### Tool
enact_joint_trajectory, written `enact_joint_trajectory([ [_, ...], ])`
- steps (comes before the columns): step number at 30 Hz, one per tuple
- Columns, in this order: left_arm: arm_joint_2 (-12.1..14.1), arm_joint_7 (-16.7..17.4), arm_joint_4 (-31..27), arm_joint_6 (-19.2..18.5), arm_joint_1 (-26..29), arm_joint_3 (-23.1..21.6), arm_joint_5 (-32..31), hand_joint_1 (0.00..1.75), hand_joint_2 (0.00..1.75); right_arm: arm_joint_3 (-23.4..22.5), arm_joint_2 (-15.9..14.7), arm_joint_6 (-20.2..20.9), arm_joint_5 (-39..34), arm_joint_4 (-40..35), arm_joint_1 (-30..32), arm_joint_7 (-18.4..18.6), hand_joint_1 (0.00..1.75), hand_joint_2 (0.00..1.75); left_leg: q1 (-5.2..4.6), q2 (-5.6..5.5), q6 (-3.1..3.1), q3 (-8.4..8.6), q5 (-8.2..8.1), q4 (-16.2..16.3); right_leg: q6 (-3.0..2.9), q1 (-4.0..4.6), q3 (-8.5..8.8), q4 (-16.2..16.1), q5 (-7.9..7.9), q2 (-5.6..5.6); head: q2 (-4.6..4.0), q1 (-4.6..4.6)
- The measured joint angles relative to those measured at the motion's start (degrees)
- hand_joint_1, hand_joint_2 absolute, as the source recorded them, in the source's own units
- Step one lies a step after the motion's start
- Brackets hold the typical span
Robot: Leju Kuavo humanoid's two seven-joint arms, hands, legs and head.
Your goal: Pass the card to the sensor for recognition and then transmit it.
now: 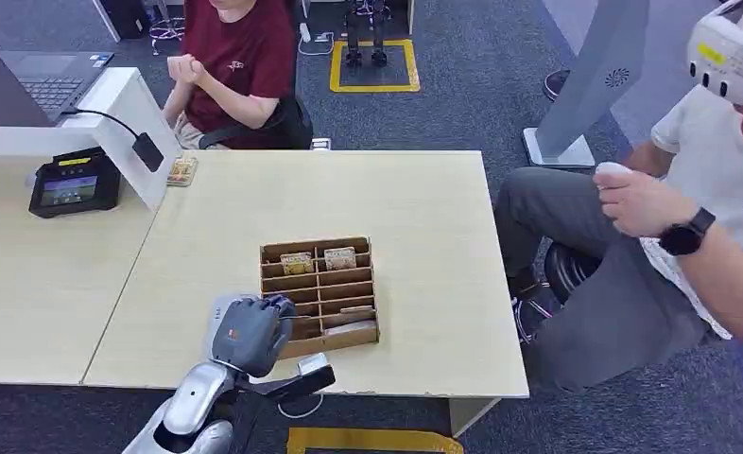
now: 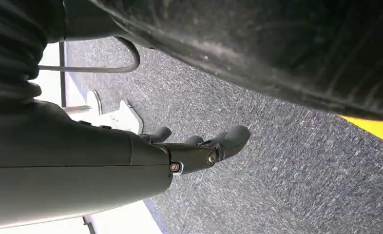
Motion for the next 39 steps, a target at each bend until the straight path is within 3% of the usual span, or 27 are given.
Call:
enact_joint_trajectory([
  [8,0.1,-0.5,0.0,0.0,0.0,0.0,1.6,1.75,1.75,0.0,0.0,0.0,0.0,0.0,0.0,0.0,0.0,1.75,0.0,0.0,0.0,0.0,0.0,0.0,0.0,0.0,0.01,0.0,0.0,0.0,0.0,0.0],
  [12,1.9,-3.2,-1.9,-1.4,0.1,1.4,10.9,1.75,1.75,0.0,0.0,0.0,0.0,0.0,0.0,-0.1,0.0,1.75,0.02,0.0,-0.01,0.0,0.01,0.0,-0.01,0.01,0.0,0.0,0.0,0.01,0.0,0.02],
  [15,6.5,-5.9,-8.3,-4.9,-0.2,5.2,23.3,1.75,1.75,0.0,0.0,0.0,-0.3,0.0,0.2,-0.5,0.0,1.75,0.06,0.04,-0.08,0.0,0.05,0.0,-0.05,0.07,-0.09,0.0,0.03,0.07,-0.02,0.02],
  [19,15.4,-7.3,-18.9,-12.8,-5.2,14.0,37.4,1.75,1.75,-0.1,0.0,0.0,-0.5,0.0,0.3,-1.2,0.0,1.75,0.16,-0.03,-0.19,-0.05,0.17,0.0,-0.14,0.18,-0.16,0.1,0.07,-0.01,0.0,-0.04],
  [22,20.2,-7.0,-25.2,-16.8,-9.4,20.5,42.0,1.75,1.75,-0.3,0.0,0.0,-0.5,0.0,0.3,-1.3,0.0,1.75,0.16,-0.01,-0.23,-0.08,0.2,0.0,-0.21,0.18,-0.15,0.1,0.13,0.02,0.0,-0.04],
  [26,25.7,-5.0,-30.2,-20.7,-14.9,25.0,47.7,1.75,1.75,-0.7,0.0,0.0,-0.9,-0.1,0.3,-1.5,0.0,1.75,0.16,0.0,-0.22,-0.1,0.23,0.0,-0.21,0.18,-0.2,0.1,0.14,0.02,0.0,-0.02],
  [29,29.3,-3.5,-32.2,-23.0,-19.7,27.6,50.0,1.75,1.75,-1.2,-0.1,0.1,-1.0,-0.1,0.3,-1.6,0.0,1.75,0.11,-0.01,-0.22,-0.09,0.23,0.0,-0.2,0.15,-0.18,0.1,0.15,0.0,0.0,0.0],
  [32,31.2,-2.8,-33.4,-23.2,-21.0,28.8,50.1,1.75,1.75,-1.5,-0.1,0.2,-1.1,-0.1,0.3,-1.7,0.0,1.75,0.09,0.01,-0.21,-0.09,0.22,0.0,-0.2,0.11,-0.18,0.1,0.15,0.03,0.0,0.0],
  [36,32.1,-3.0,-34.1,-20.9,-19.1,29.3,48.0,1.75,1.75,-1.7,-0.1,0.2,-1.0,-0.1,0.3,-1.8,0.0,1.75,0.06,0.0,-0.19,-0.09,0.2,0.0,-0.18,0.08,-0.19,0.1,0.13,0.01,-0.02,0.0],
  [39,31.1,-3.4,-33.8,-19.2,-18.4,29.6,42.6,1.75,1.75,-2.3,0.1,0.1,-2.9,-0.1,-0.1,-0.9,0.0,1.75,0.05,-0.02,-0.17,-0.12,0.22,0.0,-0.16,0.11,-0.42,0.0,0.14,0.01,0.0,-0.13],
])
